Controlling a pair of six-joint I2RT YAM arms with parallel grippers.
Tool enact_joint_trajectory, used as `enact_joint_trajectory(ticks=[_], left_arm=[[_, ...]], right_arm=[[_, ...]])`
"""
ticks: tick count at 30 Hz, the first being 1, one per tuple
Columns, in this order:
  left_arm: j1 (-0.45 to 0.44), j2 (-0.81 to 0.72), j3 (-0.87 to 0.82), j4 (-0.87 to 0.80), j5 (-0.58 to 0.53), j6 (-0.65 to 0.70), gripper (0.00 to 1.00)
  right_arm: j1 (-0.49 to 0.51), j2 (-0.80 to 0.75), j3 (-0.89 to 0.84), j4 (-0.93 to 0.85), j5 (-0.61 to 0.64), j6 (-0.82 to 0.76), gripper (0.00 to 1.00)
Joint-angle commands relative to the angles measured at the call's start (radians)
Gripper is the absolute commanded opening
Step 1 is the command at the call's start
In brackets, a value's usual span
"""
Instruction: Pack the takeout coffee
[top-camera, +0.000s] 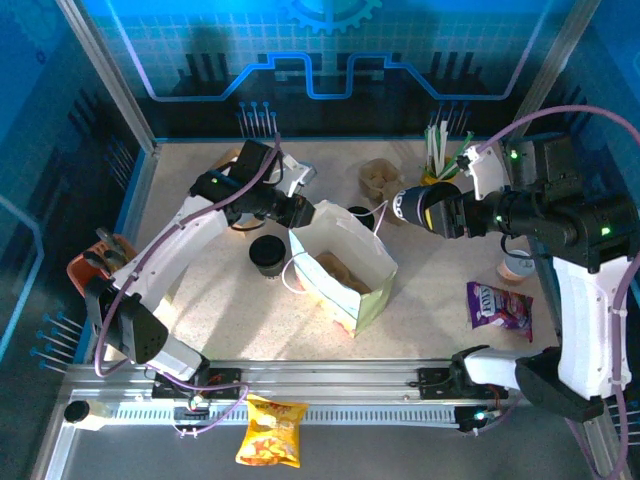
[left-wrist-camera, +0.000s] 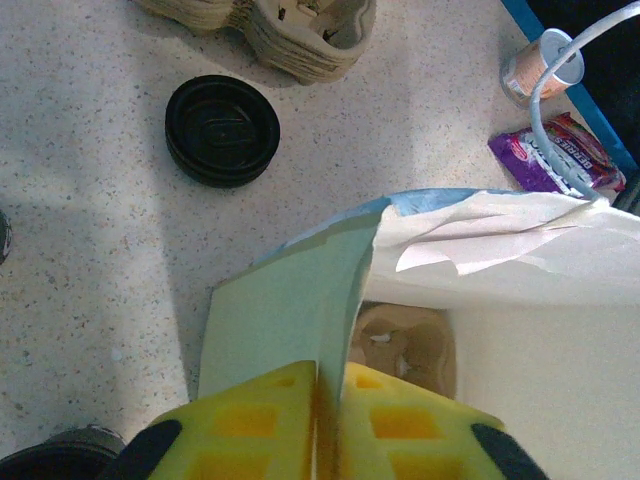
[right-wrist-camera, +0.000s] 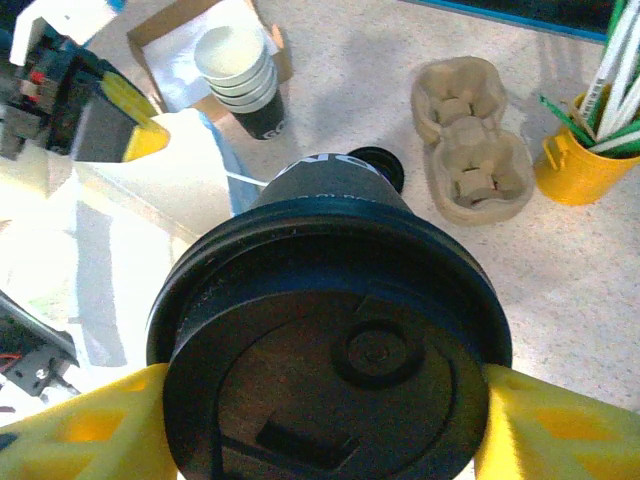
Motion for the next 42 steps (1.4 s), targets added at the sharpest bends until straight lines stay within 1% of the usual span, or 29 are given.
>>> enact_joint_trajectory(ticks=[1, 5, 9, 14, 18, 24, 29, 35, 37, 42], left_arm=[[-0.008, 0.002, 0.025, -0.008, 0.029, 0.007, 0.11], [-0.008, -0.009, 0.018, -0.003, 0.032, -0.002, 0.06], [-0.010, -0.024, 0.005, 0.005, 0.030, -0.014, 0.00], [-0.011, -0.039, -0.012, 0.013, 0.024, -0.015, 0.00], [-0.011, -0.042, -0.021, 0.019, 0.023, -0.018, 0.00], [-0.011, -0.054, -0.029, 0.024, 0.018, -0.024, 0.00], [-0.011, -0.069, -0.046, 0.040, 0.018, -0.035, 0.00], [-0.011, -0.076, -0.056, 0.039, 0.018, -0.037, 0.00], [-0.011, -0.079, -0.059, 0.042, 0.016, -0.041, 0.00], [-0.011, -0.082, -0.068, 0.049, 0.006, -0.044, 0.00]], right_arm=[[0.046, -0.010, 0.023, 0.004, -0.043, 0.030, 0.50], [0.123, -0.007, 0.021, 0.025, -0.040, 0.057, 0.49], [0.224, 0.007, 0.026, 0.030, -0.008, 0.079, 0.49], [0.339, 0.035, 0.041, 0.018, 0.021, 0.096, 0.48], [0.426, 0.071, 0.040, -0.011, 0.087, 0.113, 0.48], [0.525, 0.143, 0.050, -0.059, 0.190, 0.142, 0.47], [0.582, 0.207, 0.049, -0.098, 0.253, 0.162, 0.47], [0.607, 0.279, 0.061, -0.158, 0.331, 0.177, 0.46], [0.616, 0.299, 0.066, -0.168, 0.340, 0.180, 0.46], [0.659, 0.343, 0.055, -0.159, 0.313, 0.181, 0.45]])
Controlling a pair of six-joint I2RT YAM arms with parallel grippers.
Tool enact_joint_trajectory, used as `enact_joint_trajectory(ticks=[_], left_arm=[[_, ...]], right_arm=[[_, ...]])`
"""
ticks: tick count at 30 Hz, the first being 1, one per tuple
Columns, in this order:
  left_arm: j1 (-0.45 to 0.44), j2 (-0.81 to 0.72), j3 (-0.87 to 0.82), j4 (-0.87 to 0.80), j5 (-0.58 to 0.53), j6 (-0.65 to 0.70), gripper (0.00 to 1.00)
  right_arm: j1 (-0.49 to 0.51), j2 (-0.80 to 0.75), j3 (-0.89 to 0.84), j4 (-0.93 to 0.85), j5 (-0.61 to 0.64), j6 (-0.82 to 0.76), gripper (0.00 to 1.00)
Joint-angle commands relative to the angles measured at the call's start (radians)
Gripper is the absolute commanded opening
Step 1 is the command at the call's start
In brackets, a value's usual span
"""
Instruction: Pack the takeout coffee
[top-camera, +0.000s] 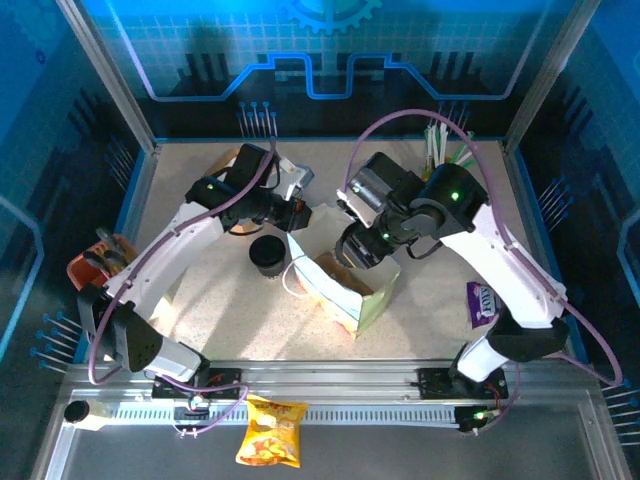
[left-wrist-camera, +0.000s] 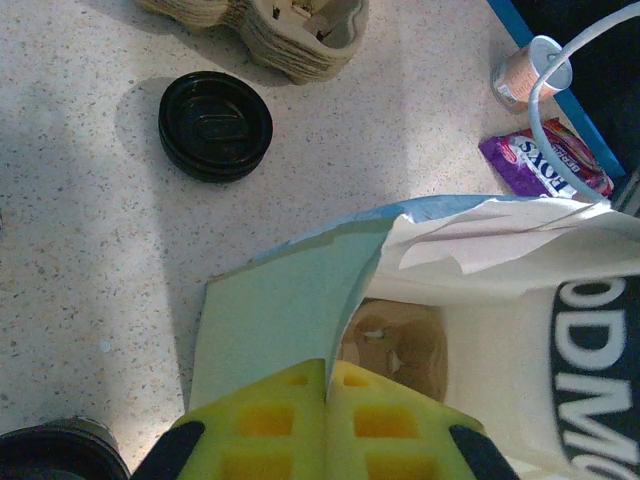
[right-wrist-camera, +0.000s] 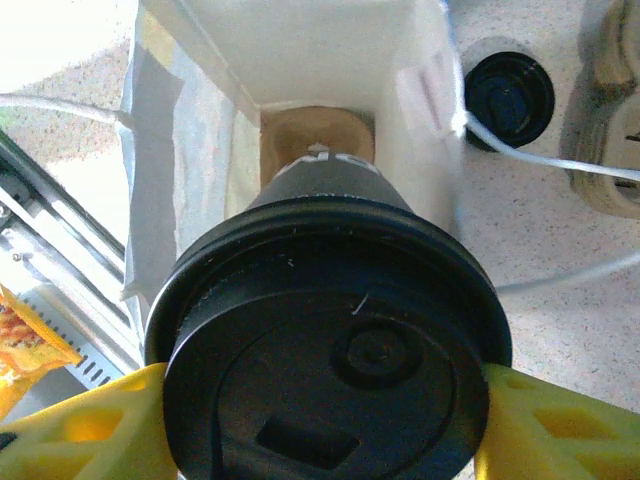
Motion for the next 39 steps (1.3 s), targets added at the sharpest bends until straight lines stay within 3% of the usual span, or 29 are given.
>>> enact_joint_trajectory(ticks=[1, 24, 39], left_arm=[[-0.007, -0.035, -0.018, 0.023, 0.001, -0.015, 0.00], [-0.009, -0.048, -0.029, 0.033, -0.012, -0.015, 0.00], [-0.014, -0.055, -0.040, 0.034, -0.013, -0.014, 0.00]], right_arm=[[0.036, 0.027, 0.017, -0.094, 0.002, 0.019, 0.45], [0.018, 0.072, -0.220, -0.007, -0.010, 0.065, 0.43], [-0.014, 0.087, -0.272, 0.052, -0.049, 0.059, 0.42]])
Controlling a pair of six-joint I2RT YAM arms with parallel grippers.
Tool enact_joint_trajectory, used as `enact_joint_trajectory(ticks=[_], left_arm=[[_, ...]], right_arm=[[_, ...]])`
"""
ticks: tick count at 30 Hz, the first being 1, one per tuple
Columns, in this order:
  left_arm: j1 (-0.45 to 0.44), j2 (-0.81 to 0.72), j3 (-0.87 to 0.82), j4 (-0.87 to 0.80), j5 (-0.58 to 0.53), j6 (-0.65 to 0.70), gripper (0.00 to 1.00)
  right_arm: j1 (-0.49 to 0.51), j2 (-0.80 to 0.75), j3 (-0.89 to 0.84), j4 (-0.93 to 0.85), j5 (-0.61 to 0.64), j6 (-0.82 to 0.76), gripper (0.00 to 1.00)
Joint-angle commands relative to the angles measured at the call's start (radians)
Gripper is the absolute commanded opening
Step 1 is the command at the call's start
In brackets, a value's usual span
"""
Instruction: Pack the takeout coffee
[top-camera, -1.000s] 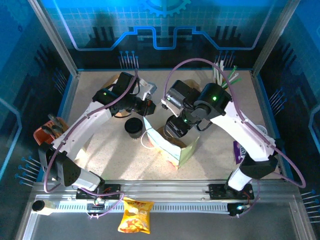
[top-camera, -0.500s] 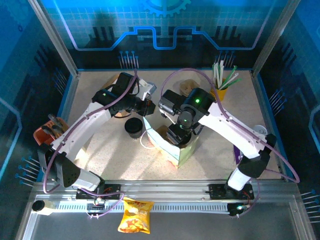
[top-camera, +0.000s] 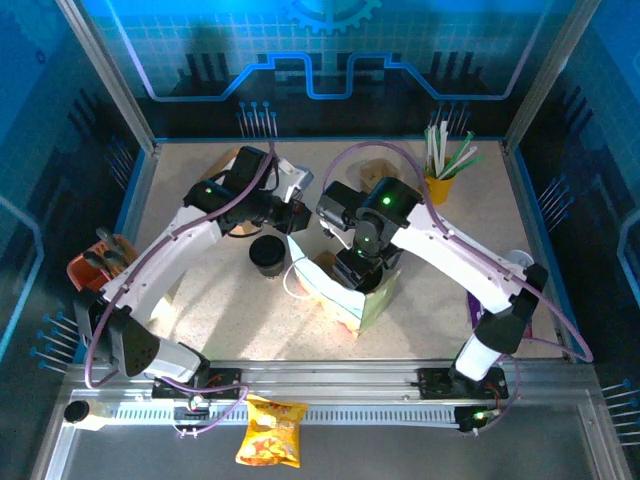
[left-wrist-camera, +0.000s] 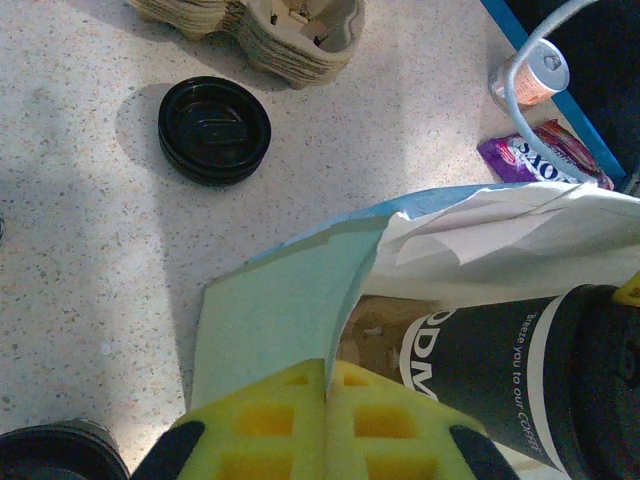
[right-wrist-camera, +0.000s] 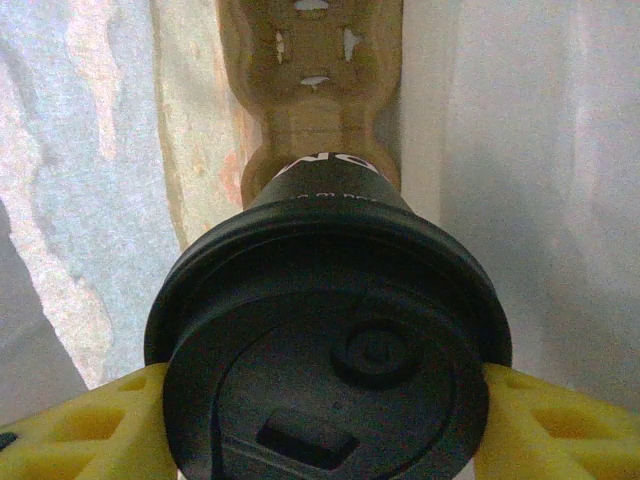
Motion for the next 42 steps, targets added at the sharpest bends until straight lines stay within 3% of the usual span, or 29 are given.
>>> enact_joint_trajectory(ticks=[1, 42], left_arm=[[-0.008, -0.029, -0.012, 0.013, -0.006, -0.014, 0.00], [-0.009, -0.021, -0.019, 0.015, -0.006, -0.011, 0.00]], right_arm=[[-0.007, 0.013, 0.004, 0.000, -0.018, 0.014, 0.42], [-0.055, 0.030, -0.226, 0.164, -0.052, -0.021, 0.39]])
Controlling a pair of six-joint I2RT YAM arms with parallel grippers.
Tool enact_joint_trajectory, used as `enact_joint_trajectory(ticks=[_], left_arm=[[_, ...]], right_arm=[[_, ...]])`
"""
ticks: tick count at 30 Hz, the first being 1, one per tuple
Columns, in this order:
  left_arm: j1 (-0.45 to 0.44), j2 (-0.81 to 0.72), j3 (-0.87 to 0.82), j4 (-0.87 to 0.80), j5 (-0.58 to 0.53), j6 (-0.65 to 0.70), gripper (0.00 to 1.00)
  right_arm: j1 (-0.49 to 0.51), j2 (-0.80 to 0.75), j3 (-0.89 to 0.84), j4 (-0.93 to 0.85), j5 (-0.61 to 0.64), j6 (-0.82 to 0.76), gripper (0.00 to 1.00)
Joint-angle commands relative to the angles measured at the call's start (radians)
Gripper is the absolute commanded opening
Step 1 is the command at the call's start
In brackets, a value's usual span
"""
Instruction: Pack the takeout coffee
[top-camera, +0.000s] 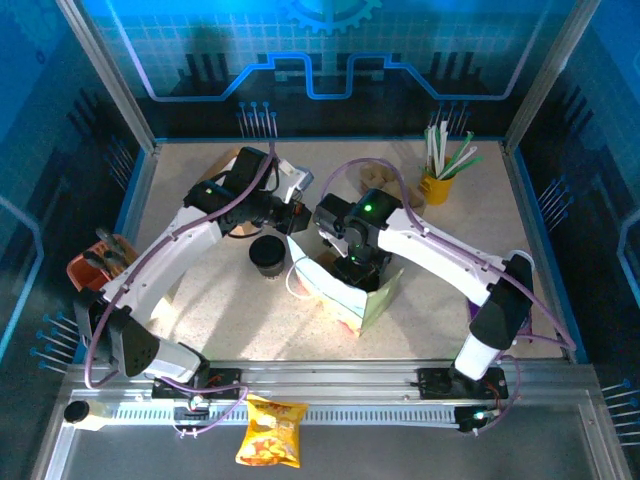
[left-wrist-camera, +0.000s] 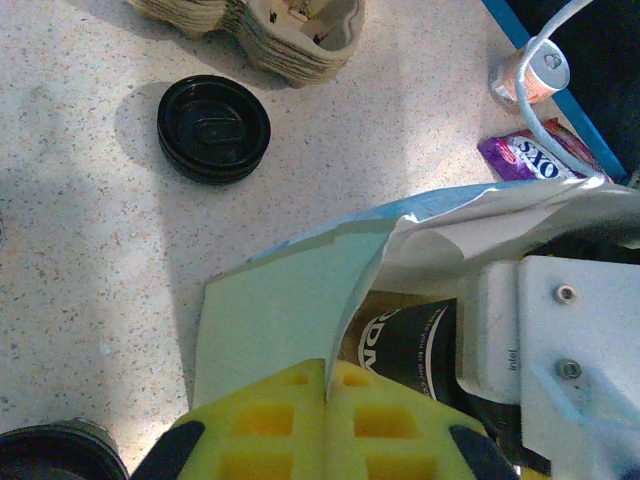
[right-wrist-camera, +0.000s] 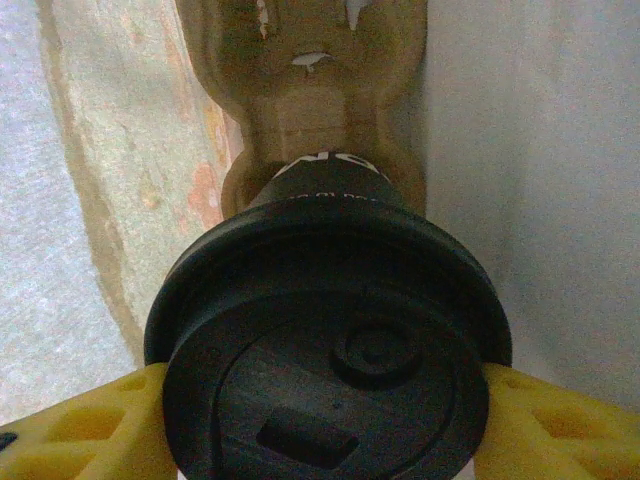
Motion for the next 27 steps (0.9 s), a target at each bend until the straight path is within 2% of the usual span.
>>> enact_joint_trajectory(ticks=[1, 27], left_arm=[[-0.007, -0.019, -0.014, 0.014, -0.007, -0.008, 0.00], [-0.007, -0.010, -0.011, 0.010, -0.015, -0.005, 0.00]], right_arm=[[-0.011, 0.002, -0.018, 0.015, -0.020, -0.021, 0.39], [-0.028, -0.002, -0.062, 0.055, -0.041, -0.047, 0.39]])
